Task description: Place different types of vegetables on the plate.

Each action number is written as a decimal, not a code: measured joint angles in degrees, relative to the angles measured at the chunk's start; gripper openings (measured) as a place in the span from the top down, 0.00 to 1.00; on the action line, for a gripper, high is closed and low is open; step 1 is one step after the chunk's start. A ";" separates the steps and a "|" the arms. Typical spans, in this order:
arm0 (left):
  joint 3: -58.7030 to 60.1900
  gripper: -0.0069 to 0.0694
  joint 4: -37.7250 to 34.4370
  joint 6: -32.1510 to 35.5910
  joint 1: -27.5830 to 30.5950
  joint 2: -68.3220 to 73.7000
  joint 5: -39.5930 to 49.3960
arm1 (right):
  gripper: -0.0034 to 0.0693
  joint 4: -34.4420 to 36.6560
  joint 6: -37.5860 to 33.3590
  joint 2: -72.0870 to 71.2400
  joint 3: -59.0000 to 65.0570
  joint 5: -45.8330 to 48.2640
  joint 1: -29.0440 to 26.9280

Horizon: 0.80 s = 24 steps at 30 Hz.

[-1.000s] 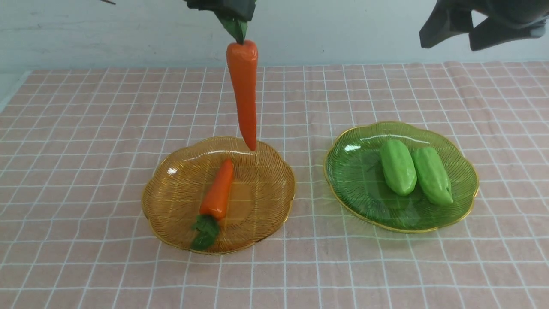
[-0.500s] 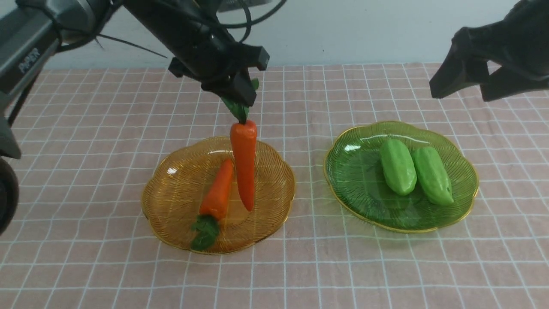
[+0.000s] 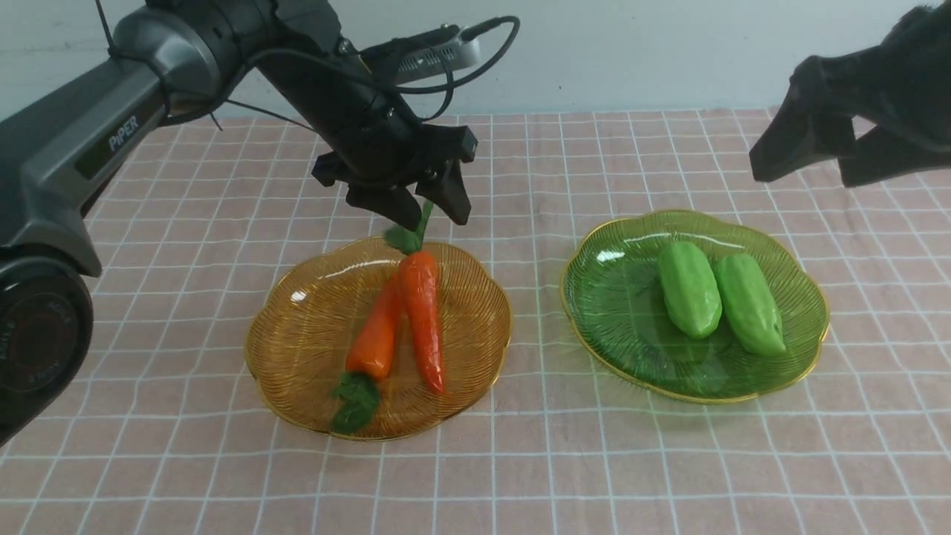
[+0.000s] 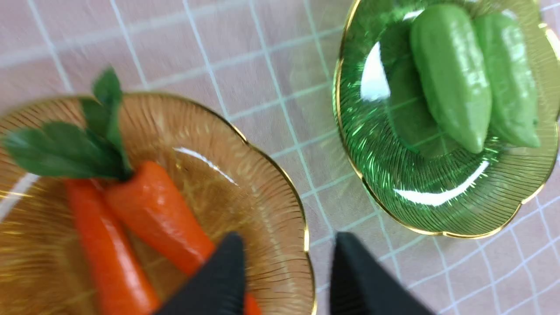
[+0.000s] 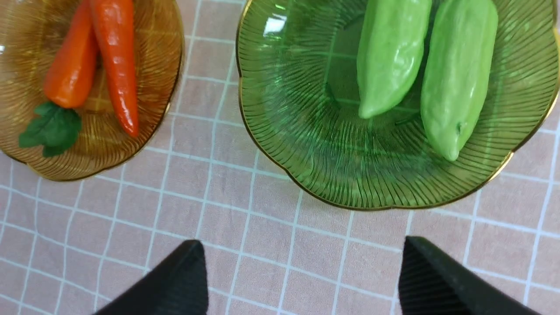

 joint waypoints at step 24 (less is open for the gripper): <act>69.67 0.91 20.43 2.10 -1.27 -87.64 -24.33 | 0.97 -32.56 17.81 -81.89 55.26 -71.58 0.00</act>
